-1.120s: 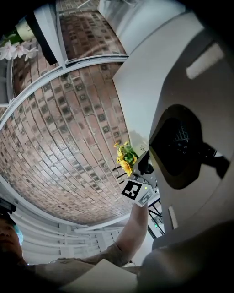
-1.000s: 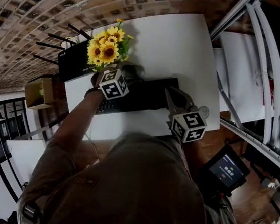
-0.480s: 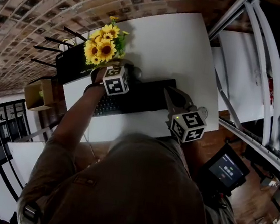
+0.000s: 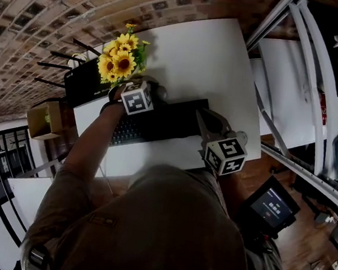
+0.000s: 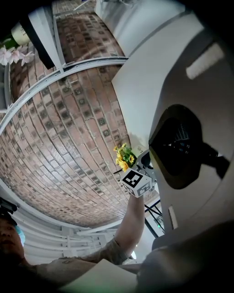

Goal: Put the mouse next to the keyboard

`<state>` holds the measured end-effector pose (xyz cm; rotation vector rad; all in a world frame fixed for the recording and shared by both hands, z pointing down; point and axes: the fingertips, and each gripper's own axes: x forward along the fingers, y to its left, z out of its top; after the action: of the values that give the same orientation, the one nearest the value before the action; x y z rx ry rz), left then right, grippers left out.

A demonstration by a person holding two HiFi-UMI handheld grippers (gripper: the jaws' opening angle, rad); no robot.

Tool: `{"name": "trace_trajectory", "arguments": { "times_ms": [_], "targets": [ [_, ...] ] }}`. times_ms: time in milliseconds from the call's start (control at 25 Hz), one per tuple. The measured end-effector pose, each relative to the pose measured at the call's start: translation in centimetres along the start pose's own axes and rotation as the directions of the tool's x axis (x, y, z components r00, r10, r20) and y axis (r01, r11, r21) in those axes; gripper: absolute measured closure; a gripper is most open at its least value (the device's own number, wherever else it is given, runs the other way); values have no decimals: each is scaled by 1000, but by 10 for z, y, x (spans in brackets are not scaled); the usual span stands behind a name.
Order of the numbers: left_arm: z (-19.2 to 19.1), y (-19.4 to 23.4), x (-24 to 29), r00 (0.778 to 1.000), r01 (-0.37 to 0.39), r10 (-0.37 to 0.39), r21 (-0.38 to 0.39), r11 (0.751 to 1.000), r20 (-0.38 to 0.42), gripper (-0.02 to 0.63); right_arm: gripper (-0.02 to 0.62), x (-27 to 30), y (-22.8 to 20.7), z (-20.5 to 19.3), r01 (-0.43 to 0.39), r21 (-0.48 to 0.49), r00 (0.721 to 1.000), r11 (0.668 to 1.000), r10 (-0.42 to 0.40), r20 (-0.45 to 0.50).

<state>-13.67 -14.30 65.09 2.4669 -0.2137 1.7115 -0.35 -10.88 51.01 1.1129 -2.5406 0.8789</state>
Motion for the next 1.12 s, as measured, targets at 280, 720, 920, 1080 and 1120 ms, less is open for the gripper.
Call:
{"name": "trace_trajectory", "arguments": {
  "times_ms": [280,720,920,1080,1120],
  "targets": [
    [-2,1,-3,1000,-29,29,-3,1000,8,331,589,1,3,0,0,4,1000,1000,0,-1],
    [-7,3,-1,1000,-10,10,-1,1000,30,321,588,1,7,-2,7,1,1000,1000,-7,-2],
    [-4,2,-5,999,-12,12,-11,1000,41,327,589,1,8,-3,13,1,1000,1000,-13,-4],
    [-1,5,-6,998,-25,26,-15,1000,65,336,589,2,10,-4,14,1,1000,1000,-14,-7],
    [-1,5,-6,998,-27,28,-14,1000,63,336,589,3,10,-4,13,2,1000,1000,-13,-9]
  ]
}}
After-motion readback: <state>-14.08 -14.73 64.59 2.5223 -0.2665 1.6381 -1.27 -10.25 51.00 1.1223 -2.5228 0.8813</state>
